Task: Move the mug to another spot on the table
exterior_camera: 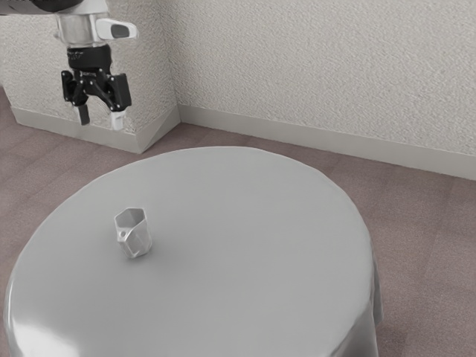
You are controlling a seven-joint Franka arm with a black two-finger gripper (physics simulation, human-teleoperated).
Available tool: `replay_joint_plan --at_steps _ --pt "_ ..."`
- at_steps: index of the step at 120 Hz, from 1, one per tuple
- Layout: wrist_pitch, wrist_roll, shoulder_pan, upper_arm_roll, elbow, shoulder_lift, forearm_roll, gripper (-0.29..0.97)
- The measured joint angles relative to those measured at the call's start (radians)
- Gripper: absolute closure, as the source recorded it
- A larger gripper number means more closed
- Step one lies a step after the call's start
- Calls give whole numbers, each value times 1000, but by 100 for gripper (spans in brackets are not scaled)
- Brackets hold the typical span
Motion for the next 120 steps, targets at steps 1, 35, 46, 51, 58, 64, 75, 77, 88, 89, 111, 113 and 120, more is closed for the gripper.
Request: replay_joint_plan --at_steps 1,35,46,51,58,64,75,77,88,89,111,113,120 --pt "12 1 3 1 -1 -1 0 2" --pt "310 8 122 -95 -401 -294 -1 2" --pt "431 -2 146 -119 -638 -424 -6 2" --pt "493 -10 150 -123 -748 -478 -7 2" --pt "587 -21 165 -131 -875 -532 -9 2" --pt "669 -31 175 -143 -957 -548 -10 2" --pt "816 -50 181 -150 -1063 -538 -11 2" --pt "840 -54 181 -150 -1075 -530 -11 2" --pt "946 -79 184 -151 -1103 -475 -12 2" --pt "954 -81 184 -151 -1105 -469 -12 2" --pt "1087 -141 182 -151 -1184 -391 -12 3" --pt "1095 -146 182 -151 -1186 -383 -12 3" --pt "1116 -162 181 -151 -1189 -356 -12 4"
